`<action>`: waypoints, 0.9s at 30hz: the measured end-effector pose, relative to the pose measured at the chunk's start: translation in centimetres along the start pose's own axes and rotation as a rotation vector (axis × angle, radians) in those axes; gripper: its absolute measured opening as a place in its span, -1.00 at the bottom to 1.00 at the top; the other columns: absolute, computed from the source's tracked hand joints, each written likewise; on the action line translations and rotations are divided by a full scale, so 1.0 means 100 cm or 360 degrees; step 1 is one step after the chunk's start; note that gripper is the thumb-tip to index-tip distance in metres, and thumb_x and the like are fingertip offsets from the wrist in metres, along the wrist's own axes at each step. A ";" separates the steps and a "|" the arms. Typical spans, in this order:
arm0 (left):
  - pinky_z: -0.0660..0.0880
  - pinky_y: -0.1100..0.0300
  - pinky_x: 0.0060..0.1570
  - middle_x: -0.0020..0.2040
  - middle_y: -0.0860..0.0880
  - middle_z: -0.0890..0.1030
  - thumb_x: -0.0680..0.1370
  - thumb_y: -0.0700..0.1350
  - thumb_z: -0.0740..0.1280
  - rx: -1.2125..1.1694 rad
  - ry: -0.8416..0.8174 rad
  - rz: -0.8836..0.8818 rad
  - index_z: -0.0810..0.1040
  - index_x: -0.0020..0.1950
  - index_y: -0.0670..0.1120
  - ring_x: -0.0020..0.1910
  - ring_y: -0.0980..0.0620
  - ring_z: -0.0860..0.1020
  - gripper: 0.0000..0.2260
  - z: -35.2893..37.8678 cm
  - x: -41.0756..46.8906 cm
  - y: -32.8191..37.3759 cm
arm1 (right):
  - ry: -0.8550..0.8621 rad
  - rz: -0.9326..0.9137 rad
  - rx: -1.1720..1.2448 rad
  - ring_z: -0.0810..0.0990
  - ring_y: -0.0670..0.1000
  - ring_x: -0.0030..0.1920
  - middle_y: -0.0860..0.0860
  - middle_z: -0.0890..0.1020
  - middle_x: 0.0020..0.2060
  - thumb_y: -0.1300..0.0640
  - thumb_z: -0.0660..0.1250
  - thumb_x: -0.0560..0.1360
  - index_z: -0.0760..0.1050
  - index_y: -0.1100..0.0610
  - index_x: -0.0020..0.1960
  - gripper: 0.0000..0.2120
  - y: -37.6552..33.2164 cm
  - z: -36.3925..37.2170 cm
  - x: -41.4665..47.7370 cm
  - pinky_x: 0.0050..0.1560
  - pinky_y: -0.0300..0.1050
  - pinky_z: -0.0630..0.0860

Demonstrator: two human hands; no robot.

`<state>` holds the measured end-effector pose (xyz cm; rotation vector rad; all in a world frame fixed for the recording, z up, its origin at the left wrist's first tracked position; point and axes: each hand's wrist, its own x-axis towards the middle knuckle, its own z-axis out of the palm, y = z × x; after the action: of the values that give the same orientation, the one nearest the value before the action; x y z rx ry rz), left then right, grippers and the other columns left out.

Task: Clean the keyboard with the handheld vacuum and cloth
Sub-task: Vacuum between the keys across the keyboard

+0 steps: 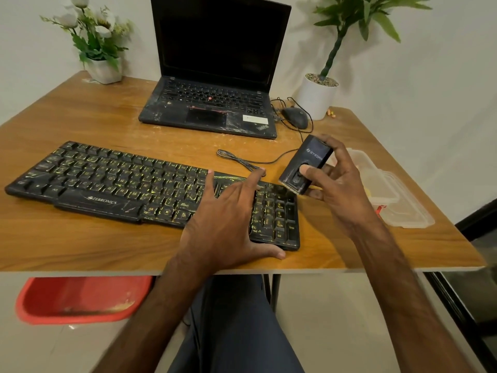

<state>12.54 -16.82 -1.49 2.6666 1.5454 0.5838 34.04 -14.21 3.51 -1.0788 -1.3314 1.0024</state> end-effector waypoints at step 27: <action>-0.08 -0.33 0.53 0.52 -0.04 0.39 0.22 0.71 0.09 0.0015 0.0017 0.0005 -0.21 0.62 -0.06 0.51 0.03 0.34 0.25 0.000 0.001 0.000 | -0.0035 -0.0541 -0.0871 0.60 -0.15 0.12 -0.11 0.55 0.17 0.28 0.47 0.48 0.39 -0.01 0.41 -0.43 -0.005 -0.004 -0.010 -0.08 -0.28 0.62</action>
<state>12.59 -16.78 -1.48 2.6774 1.5510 0.5939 34.38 -15.28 3.75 -1.1819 -1.7925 0.4027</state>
